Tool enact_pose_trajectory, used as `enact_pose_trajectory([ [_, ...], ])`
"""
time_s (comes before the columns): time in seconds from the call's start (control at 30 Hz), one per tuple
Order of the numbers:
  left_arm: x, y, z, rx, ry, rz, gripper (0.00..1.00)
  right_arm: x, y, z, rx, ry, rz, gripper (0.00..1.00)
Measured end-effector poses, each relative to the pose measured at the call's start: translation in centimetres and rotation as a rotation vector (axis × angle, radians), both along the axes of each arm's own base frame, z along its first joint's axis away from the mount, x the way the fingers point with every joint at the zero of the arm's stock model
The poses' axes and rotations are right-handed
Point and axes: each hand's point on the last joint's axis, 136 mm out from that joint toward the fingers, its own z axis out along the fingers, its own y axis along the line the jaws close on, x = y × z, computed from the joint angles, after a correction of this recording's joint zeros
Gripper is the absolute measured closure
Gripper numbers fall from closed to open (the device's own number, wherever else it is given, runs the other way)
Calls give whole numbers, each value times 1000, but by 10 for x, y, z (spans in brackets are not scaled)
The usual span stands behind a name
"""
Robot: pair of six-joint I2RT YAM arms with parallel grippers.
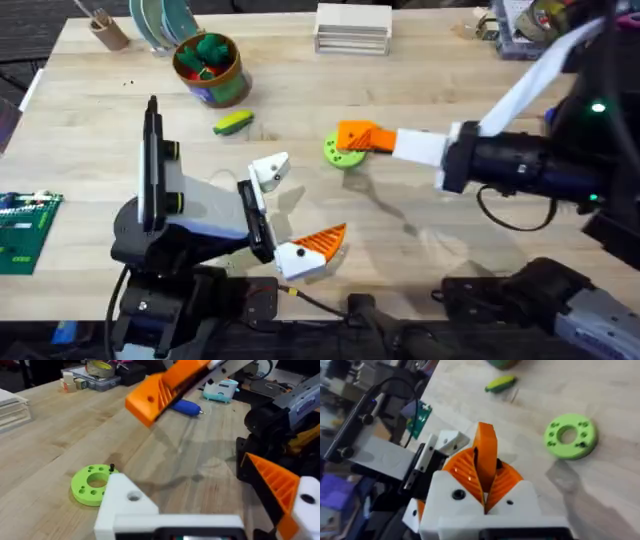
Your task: Pick up the gripper from the table and insert it into the empty holder that is missing its gripper. Then pick up a screw, insert it into the mounting hole, and use the screwdriver to tighten it. Finally, clean up the table by picking up the vegetable and placing it into the bucket.
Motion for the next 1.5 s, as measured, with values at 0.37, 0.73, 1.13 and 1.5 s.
enact_pose_trajectory([
  [0.37, 0, 0, 0, 25, -71, -4, 8, -5, 45, -10, 138, 166, 233, 987],
  [0.73, 0, 0, 0, 29, -82, -4, 8, -17, 66, -33, 202, 358, 411, 987],
  [1.13, 0, 0, 0, 30, -85, -4, 8, -18, 67, -29, 214, 337, 430, 987],
  [1.5, 0, 0, 0, 30, -85, -4, 8, -16, 68, -27, 219, 321, 433, 987],
])
